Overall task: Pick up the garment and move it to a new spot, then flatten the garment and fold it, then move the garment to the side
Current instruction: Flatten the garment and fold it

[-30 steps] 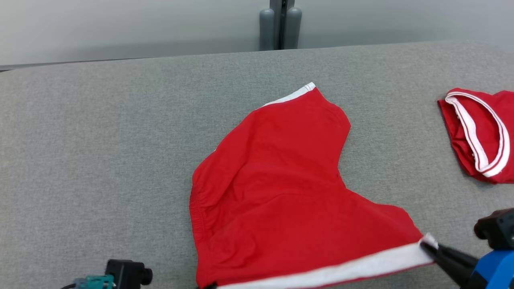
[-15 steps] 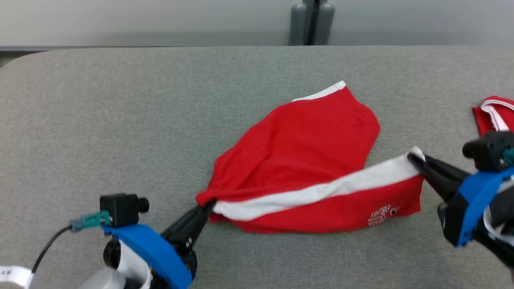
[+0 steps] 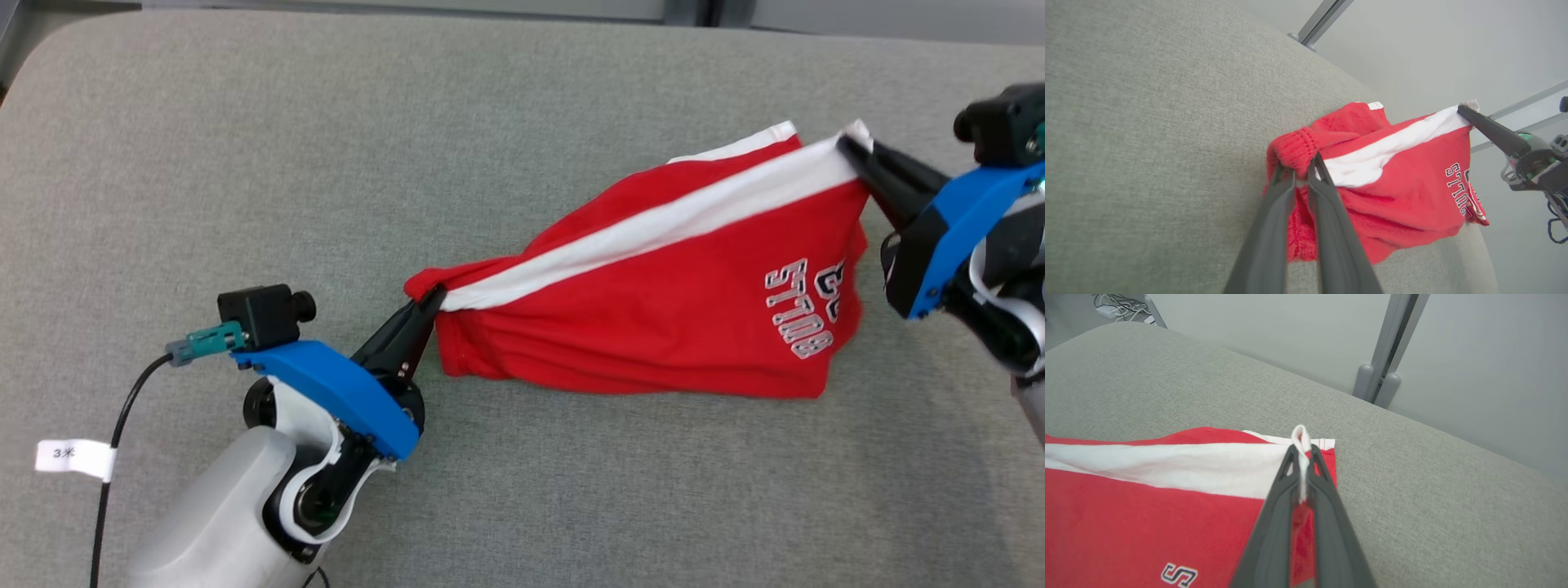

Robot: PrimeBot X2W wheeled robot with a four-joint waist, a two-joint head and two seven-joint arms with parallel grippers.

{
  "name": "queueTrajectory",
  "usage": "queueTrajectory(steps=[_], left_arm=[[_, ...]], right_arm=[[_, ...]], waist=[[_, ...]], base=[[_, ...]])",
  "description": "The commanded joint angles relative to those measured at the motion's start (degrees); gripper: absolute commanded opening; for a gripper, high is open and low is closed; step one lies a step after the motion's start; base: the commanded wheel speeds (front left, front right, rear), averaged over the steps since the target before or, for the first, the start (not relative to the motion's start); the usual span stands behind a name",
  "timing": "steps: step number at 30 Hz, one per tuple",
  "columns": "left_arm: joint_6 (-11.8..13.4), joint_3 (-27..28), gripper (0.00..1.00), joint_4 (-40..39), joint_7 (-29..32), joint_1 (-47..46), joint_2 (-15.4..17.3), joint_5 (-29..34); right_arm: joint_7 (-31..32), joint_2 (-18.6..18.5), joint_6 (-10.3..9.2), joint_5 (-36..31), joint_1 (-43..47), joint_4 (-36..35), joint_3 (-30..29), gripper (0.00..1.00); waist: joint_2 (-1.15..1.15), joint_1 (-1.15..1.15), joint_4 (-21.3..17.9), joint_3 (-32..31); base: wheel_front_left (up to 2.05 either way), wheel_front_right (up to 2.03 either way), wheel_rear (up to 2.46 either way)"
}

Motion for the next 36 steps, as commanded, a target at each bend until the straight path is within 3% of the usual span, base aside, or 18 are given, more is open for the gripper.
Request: queueTrajectory(steps=[1,12,13,14,15,16,23,29,34,36], left_arm=[[-0.52,0.04,0.0,1.44,-0.59,-1.64,-0.81,0.49],[-2.84,-1.22,0.0,8.46,-2.78,-7.78,-5.77,2.44],[-2.89,-1.41,0.09,8.84,-2.96,-8.14,-6.05,2.65],[-3.1,-1.64,0.4,9.12,-3.14,-8.45,-6.34,2.79],[-3.33,-1.78,0.99,9.35,-3.27,-8.62,-6.66,2.91],[-3.48,-1.86,1.0,9.63,-3.45,-8.66,-6.93,2.83],[-4.42,-2.8,1.0,9.97,-5.44,-6.45,-7.11,2.25],[-4.79,-2.94,1.0,8.41,-11.82,-3.32,-4.64,4.63],[-4.4,-0.85,1.0,9.33,-16.28,-1.12,-2.44,11.69],[-4.07,2.88,1.0,8.97,-16.65,-0.61,-3.64,15.45]], right_arm=[[-1.48,0.21,0.0,-0.17,-2.69,2.22,0.64,0.0],[-5.92,2.6,0.0,-0.67,-13.57,17.0,4.2,0.0],[-6.22,2.81,0.0,-0.69,-13.98,17.93,4.41,0.0],[-6.54,2.92,0.0,-0.67,-14.28,18.86,4.49,0.0],[-6.85,3.11,0.0,-0.5,-14.53,19.73,4.67,0.45],[-6.96,3.25,0.0,-0.3,-14.69,20.72,4.67,1.0],[-9.62,3.73,0.0,0.77,-15.34,24.06,6.13,1.0],[-9.26,3.48,0.0,4.32,-12.66,25.15,6.19,1.0],[-7.67,2.41,0.0,7.2,-9.8,25.59,5.86,1.0],[-7.67,1.63,0.0,7.89,-8.72,25.69,5.28,1.0]], waist=[[0.0,-0.01,1.4,1.68],[0.0,-0.01,4.13,5.78],[0.0,-0.01,4.28,5.97],[0.0,-0.01,4.4,6.08],[0.0,-0.01,4.48,6.14],[0.0,-0.01,4.54,6.16],[0.0,-0.01,4.28,4.92],[0.0,-0.01,3.86,1.86],[0.0,-0.01,4.1,-0.7],[0.0,-0.01,4.5,-1.34]], base=[[0.0,0.0,0.0],[0.0,0.0,0.0],[0.0,0.0,0.0],[0.0,0.0,0.0],[0.0,0.0,0.0],[0.0,0.0,0.0],[0.0,0.0,0.0],[0.0,0.0,0.0],[0.0,0.0,0.0],[0.0,0.0,0.0]])
